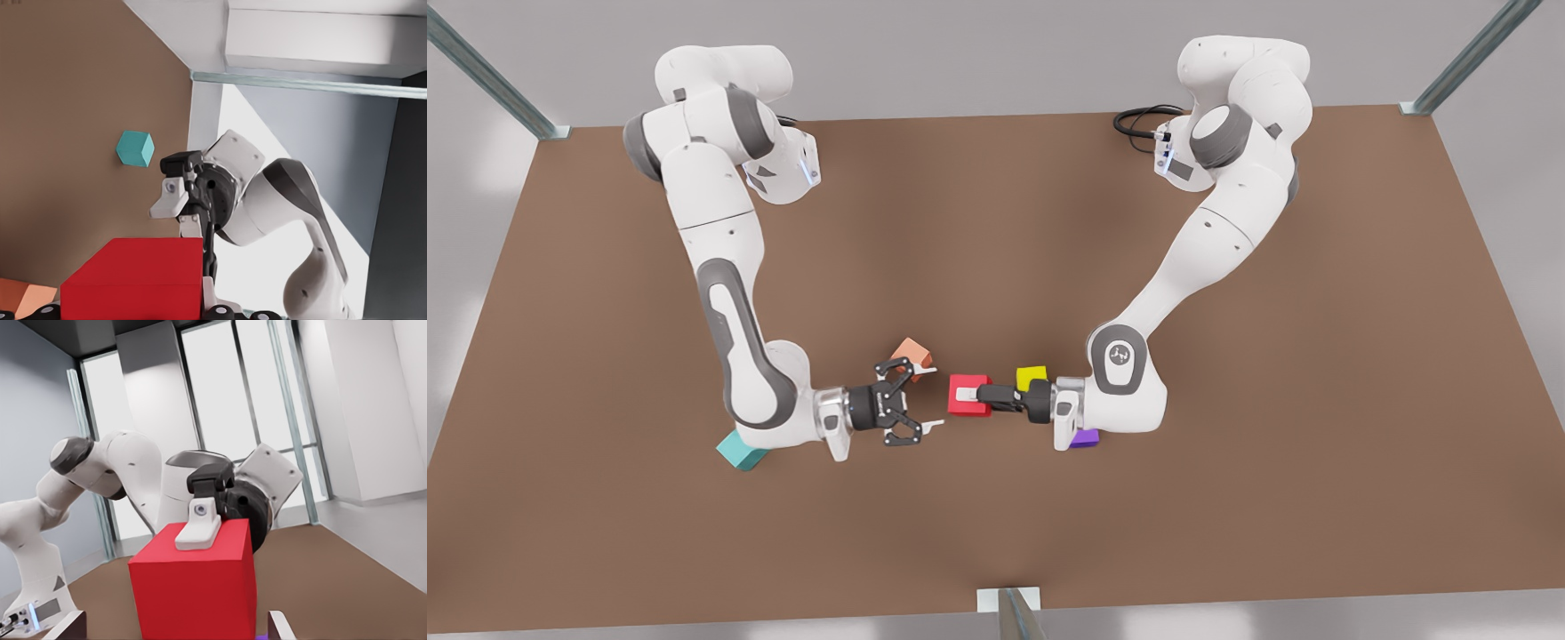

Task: Pick up red wooden cube and pass to hand red wooden cube and place in blue wooden cube

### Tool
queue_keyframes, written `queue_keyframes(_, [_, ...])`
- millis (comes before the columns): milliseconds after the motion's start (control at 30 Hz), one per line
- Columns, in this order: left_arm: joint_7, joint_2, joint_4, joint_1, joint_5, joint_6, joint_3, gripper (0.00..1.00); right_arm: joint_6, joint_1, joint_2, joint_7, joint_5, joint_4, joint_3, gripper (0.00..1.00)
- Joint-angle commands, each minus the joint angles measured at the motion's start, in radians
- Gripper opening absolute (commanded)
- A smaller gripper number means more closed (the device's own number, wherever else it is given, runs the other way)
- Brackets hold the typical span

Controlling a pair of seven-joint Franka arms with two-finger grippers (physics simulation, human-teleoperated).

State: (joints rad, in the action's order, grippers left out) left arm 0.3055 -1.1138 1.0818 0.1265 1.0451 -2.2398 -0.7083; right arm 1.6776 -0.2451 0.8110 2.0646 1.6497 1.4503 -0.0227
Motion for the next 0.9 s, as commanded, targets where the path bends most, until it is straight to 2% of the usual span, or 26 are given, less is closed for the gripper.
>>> queue_keyframes(0, [0.115,0.002,0.0,0.002,0.016,0.005,0.0,0.55,0.013,-0.006,-0.001,0.112,0.012,-0.001,0.0,1.0])
queue_keyframes(767, [0.115,0.0,-0.003,0.011,0.018,-0.004,0.0,0.55,0.074,-0.079,0.03,0.081,0.051,-0.036,0.0,1.0])
queue_keyframes(867, [0.115,-0.001,-0.003,0.012,0.018,-0.007,0.0,0.55,0.076,-0.079,0.03,0.081,0.055,-0.036,0.0,0.96])
